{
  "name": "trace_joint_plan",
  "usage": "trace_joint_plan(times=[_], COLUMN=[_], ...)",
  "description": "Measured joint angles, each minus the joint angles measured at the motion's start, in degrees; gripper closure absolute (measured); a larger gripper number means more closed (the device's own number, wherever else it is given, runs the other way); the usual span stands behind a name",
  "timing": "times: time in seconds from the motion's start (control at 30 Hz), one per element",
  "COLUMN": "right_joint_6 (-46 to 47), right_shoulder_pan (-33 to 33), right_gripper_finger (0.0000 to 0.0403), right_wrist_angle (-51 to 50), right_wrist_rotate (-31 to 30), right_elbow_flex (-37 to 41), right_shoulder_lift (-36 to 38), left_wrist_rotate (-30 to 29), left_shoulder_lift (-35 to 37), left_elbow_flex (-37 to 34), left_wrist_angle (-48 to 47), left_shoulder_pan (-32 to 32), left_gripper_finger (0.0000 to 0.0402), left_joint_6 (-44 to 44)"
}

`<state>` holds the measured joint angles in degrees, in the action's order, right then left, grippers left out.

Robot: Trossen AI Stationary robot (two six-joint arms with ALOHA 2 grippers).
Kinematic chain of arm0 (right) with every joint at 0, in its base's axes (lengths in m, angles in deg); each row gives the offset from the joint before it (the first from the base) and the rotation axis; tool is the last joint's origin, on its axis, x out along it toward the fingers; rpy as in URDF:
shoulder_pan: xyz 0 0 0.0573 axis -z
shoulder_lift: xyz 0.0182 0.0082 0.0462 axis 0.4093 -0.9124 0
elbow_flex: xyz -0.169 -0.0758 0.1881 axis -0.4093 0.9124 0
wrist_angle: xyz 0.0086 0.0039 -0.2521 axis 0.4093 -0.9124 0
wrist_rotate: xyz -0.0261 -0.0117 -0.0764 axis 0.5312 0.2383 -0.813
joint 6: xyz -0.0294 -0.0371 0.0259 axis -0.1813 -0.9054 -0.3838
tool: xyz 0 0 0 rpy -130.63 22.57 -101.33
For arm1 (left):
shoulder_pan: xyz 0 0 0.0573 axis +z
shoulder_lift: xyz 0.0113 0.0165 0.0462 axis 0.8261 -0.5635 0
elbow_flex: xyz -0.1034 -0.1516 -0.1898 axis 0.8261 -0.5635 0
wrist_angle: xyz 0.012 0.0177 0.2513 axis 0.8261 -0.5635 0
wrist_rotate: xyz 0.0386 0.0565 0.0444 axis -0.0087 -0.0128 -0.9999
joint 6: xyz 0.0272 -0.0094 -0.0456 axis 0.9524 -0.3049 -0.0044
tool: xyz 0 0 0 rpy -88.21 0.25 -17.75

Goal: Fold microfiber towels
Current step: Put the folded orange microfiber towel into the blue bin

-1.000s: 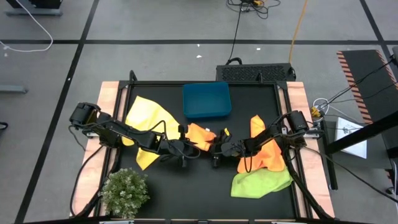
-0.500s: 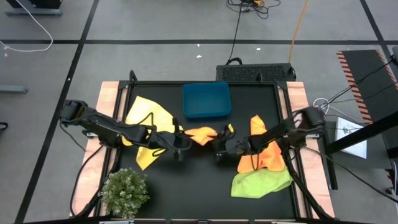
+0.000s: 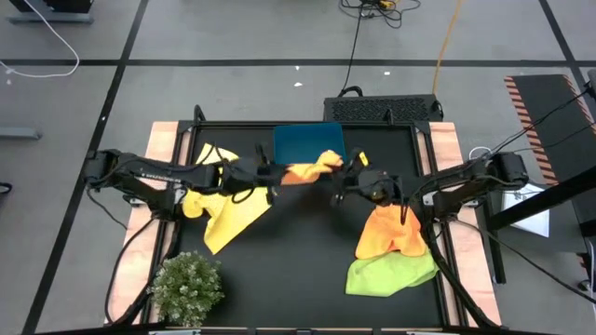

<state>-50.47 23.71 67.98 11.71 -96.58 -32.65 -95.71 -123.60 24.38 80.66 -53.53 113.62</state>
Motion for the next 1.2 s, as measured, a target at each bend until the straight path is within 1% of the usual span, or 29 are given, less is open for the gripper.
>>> trace_joint_plan(times=[0.1,0.23,0.3,0.5,0.7,0.83,1.0,1.07,1.2], right_joint_6=[-2.4,-5.1,-5.8,-7.1,-7.8,-7.7,-7.5,-7.3,-5.3], right_shoulder_pan=[3.2,7.6,10.0,16.3,21.3,23.6,23.6,23.3,23.3], right_gripper_finger=[0.0402,0.0402,0.0402,0.0402,0.0403,0.0403,0.0403,0.0403,0.0403], right_wrist_angle=[-0.2,-0.5,-0.5,-1.1,-2.0,-2.3,-5.9,-8.1,-10.2], right_wrist_rotate=[0.5,1.7,3.2,7.6,11.8,15.1,17.8,18.1,20.7], right_elbow_flex=[-0.1,-0.1,-0.1,-0.1,-0.1,-0.1,-0.1,-0.1,-0.1], right_shoulder_lift=[0.5,0.5,0.6,0.5,0.5,0.5,0.5,0.5,0.4], left_wrist_rotate=[3.3,11.1,13.9,18.9,20.1,20.8,22.3,22.3,22.4], left_shoulder_lift=[0.0,-1.0,-2.4,-8.0,-14.6,-17.6,-19.1,-19.1,-19.1], left_elbow_flex=[0.0,0.0,0.0,0.1,0.2,0.2,0.1,0.1,0.1], left_wrist_angle=[2.8,6.2,7.0,12.8,20.5,23.0,21.7,21.3,19.8], left_shoulder_pan=[4.7,11.2,14.2,20.5,23.6,24.7,24.7,24.4,24.3], left_gripper_finger=[0.0398,0.0399,0.0399,0.0399,0.0399,0.0397,0.0397,0.0395,0.0398], left_joint_6=[0.2,-1.5,-2.9,-5.6,-7.0,-9.1,-11.8,-12.3,-15.0])
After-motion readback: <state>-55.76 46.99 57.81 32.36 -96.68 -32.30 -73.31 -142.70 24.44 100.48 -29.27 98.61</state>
